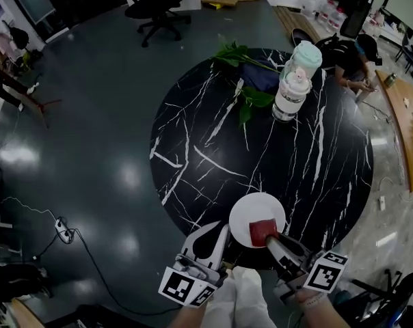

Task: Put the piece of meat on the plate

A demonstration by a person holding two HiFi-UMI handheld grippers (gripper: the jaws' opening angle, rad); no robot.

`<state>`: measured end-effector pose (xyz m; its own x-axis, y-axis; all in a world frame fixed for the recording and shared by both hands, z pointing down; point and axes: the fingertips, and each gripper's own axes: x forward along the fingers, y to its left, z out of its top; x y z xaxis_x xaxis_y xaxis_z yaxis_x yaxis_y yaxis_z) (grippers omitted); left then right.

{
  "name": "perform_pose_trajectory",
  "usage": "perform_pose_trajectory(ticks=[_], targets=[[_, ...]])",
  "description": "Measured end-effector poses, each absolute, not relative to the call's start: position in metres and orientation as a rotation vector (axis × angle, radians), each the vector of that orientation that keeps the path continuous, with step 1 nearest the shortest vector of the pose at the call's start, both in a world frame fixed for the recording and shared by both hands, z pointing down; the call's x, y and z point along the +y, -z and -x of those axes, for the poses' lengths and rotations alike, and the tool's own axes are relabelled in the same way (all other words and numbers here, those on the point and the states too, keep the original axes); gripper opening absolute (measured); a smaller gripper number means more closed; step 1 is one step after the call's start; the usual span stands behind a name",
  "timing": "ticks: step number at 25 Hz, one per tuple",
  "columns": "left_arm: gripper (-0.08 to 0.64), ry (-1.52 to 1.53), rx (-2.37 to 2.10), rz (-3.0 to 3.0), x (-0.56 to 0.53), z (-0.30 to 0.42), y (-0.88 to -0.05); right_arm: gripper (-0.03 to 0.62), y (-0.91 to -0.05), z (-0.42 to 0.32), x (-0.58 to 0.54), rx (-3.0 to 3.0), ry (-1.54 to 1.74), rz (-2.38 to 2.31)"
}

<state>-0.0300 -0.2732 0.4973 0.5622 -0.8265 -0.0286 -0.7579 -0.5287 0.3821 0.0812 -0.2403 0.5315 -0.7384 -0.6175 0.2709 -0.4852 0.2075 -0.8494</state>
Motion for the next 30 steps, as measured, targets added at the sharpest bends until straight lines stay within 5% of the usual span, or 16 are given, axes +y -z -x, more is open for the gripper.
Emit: perform_pose_trajectory(ticks=[17,30], targets=[[0.008,0.294,-1.386,-2.448,-0.289,0.039,-0.514,0.081,-0.581,-0.069,-0.266,2.215,1.859,1.057],[0.008,0.332,-1.388,-2.457,-0.285,0.035,-0.502,0.083,-0.587,-0.072,-0.268,2.607,1.728,1.265]])
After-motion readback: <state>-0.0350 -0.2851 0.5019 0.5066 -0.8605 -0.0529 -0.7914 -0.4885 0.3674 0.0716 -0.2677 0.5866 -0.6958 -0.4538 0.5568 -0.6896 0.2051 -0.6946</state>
